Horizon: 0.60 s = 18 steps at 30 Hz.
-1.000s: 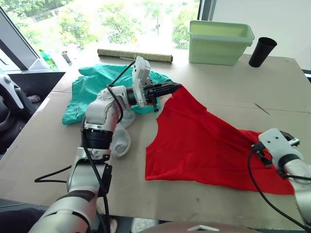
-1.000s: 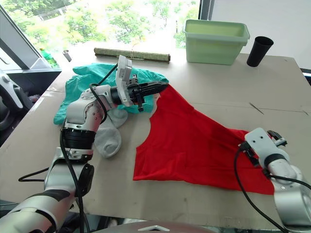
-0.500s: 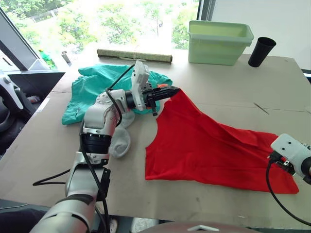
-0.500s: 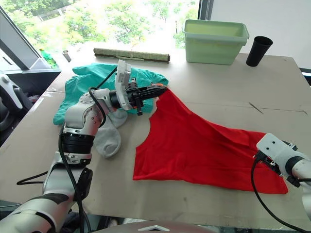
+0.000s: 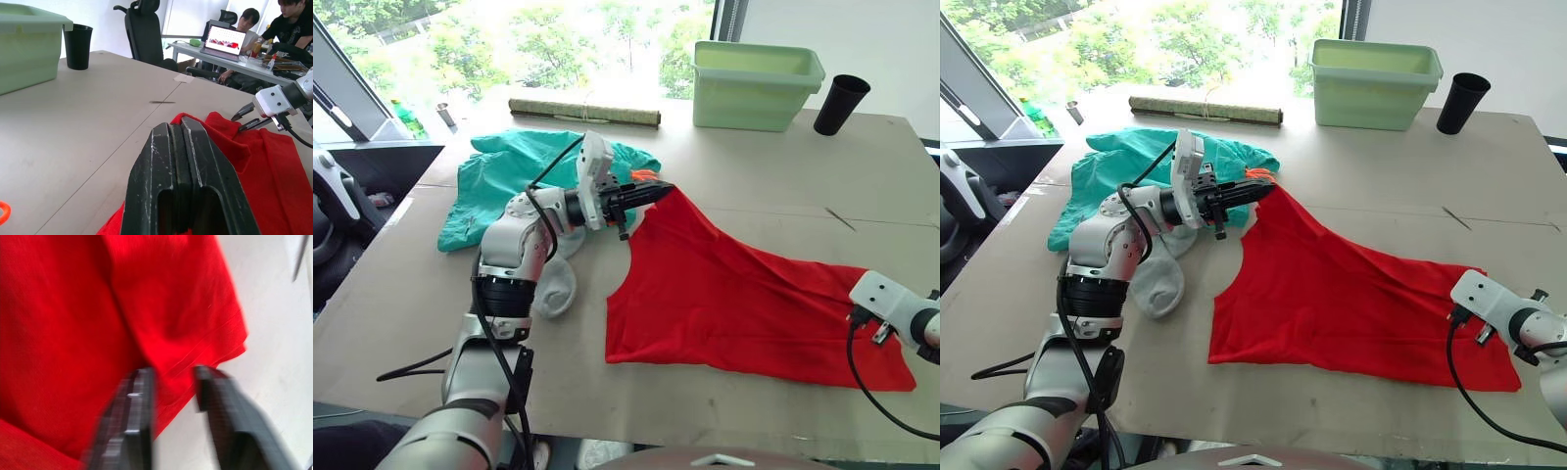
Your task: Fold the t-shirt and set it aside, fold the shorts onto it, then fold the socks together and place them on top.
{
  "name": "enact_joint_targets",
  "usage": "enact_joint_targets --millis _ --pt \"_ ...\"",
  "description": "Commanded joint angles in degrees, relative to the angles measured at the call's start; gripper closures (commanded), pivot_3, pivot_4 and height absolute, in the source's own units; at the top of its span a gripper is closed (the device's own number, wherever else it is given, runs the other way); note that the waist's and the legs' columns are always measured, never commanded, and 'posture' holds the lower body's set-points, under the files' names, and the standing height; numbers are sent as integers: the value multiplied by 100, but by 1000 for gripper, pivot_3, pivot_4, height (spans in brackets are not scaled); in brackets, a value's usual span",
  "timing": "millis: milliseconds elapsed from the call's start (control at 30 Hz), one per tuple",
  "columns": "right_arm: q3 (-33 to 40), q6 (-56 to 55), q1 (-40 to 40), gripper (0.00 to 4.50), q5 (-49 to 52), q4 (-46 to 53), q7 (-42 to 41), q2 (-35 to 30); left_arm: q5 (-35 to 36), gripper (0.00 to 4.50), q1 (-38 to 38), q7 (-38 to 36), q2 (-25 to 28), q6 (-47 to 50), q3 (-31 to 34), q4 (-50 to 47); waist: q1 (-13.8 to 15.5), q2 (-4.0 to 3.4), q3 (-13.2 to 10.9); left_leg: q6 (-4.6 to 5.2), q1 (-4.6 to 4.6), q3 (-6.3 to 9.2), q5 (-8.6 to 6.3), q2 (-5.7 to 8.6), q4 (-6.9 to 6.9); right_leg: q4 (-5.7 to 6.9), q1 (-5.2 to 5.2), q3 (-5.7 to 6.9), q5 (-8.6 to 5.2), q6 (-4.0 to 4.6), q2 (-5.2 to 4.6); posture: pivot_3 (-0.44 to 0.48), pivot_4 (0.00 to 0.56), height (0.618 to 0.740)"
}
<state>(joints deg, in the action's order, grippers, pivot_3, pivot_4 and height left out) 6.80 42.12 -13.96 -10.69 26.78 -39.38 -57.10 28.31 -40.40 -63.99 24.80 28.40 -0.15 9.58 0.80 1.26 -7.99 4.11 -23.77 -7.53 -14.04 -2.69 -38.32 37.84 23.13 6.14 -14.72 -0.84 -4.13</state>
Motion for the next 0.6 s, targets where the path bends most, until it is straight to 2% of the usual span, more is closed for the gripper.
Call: enact_joint_targets --millis 33,267,433,600 --pt "187 12 61 4489 -14 72 -53 -111 60 4500 -30 -20 62 -75 48 -282 0 0 0 0 0 0 0 0 0 0 0 1 0 0 0 0 150 740" --pt "580 421 564 4489 296 210 -198 -53 -103 4500 -2 47 88 -263 -15 -154 -6 -1 0 0 1 0 0 -1 0 1 0 0 2 4 0 0 150 740" --pt "414 358 933 4489 174 -76 -314 -514 -307 4500 -150 153 47 -456 -72 109 3 -1 0 0 0 0 0 0 1 -1 0 1 9 16 -1 0 150 740" --pt "57 288 1670 4489 75 -579 -185 -615 -705 4500 -331 347 -71 -848 -198 516 -2 -1 -1 0 -1 -1 0 1 0 -1 0 2 12 20 -2 0 150 740"
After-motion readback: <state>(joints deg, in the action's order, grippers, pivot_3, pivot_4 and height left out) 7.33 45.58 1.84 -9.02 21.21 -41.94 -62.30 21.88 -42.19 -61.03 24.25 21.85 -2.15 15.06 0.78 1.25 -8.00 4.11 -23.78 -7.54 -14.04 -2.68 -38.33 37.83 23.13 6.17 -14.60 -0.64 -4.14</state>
